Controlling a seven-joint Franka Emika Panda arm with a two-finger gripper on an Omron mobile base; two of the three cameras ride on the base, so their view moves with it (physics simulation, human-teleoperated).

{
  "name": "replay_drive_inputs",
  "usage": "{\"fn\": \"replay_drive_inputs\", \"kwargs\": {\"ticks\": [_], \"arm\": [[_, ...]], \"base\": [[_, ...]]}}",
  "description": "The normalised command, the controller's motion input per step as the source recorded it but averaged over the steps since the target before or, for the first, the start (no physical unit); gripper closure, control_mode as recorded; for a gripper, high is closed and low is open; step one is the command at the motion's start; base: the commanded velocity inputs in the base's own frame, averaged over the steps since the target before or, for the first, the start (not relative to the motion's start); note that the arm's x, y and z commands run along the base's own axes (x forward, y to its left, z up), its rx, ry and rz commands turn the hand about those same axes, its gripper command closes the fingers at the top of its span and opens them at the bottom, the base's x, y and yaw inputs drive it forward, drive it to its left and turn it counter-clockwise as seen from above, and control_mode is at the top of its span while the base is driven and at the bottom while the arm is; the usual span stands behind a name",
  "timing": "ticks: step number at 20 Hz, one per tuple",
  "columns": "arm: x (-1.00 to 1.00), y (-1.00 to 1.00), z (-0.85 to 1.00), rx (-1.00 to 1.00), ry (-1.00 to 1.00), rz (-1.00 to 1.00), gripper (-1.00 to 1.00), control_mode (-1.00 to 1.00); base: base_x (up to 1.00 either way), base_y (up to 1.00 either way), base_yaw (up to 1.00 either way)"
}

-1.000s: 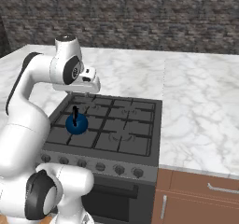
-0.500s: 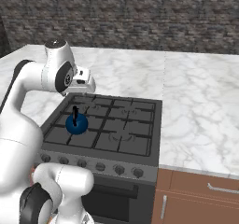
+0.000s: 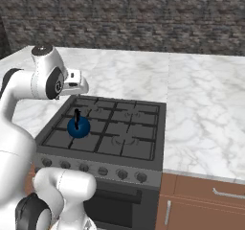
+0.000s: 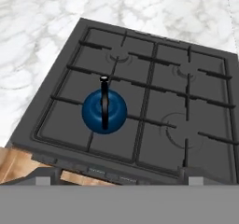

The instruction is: The kettle is done boiling. Turn off the stove, then wait for 300 timesteps before moving the kettle to the dining table.

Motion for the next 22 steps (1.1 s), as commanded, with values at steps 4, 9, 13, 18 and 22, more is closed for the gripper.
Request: {"fn": "replay_drive_inputs", "kwargs": {"ticks": [4, 9, 13, 18, 22], "arm": [[0.00, 0.33, 0.01, -0.06, -0.04, 0.10, -1.00, -1.00], [0.00, 0.29, 0.00, -0.06, -0.03, 0.09, -1.00, -1.00], [0.00, 0.35, 0.00, -0.07, -0.01, 0.09, -1.00, -1.00], [0.00, 0.36, 0.00, -0.08, -0.01, 0.09, -1.00, -1.00], [0.00, 0.28, 0.00, -0.08, -0.03, 0.10, -1.00, -1.00]], "base": [[0.00, 0.00, 0.00], [0.00, 0.00, 0.00], [0.00, 0.00, 0.00], [0.00, 0.00, 0.00], [0.00, 0.00, 0.00]]}}
